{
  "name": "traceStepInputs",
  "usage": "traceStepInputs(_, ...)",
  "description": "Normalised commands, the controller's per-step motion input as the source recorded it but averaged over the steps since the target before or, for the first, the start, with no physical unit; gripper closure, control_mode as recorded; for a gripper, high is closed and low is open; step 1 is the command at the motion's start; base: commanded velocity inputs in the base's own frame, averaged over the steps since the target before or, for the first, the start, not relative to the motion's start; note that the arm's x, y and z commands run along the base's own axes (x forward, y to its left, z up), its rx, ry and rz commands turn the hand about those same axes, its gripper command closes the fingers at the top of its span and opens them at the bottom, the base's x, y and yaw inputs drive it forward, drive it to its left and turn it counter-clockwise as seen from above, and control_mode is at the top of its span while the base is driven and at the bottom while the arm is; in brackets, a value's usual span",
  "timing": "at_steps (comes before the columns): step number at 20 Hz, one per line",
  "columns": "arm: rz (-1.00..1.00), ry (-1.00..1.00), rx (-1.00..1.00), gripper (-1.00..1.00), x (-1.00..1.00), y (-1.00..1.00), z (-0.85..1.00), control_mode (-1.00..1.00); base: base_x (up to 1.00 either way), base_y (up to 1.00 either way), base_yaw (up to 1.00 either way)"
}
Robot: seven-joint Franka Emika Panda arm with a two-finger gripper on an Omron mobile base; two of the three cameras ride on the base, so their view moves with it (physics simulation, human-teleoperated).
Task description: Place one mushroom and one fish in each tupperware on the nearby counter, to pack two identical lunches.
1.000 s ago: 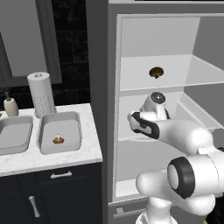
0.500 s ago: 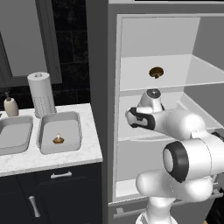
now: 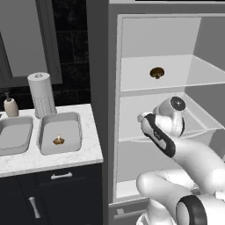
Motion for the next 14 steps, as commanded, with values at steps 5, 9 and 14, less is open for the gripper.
traceStepInputs(5,0.0,-0.29,0.1,1.0,-1.0,-0.11,0.99,-1.0,0.0,0.0,0.0)
traceStepInputs(9,-0.03,-0.03,0.02,1.0,-1.0,-0.08,1.0,-1.0,0.0,0.0,0.0)
traceStepInputs(14,-0.03,0.06,0.01,1.0,-1.0,-0.31,1.0,-1.0,0.0,0.0,0.0)
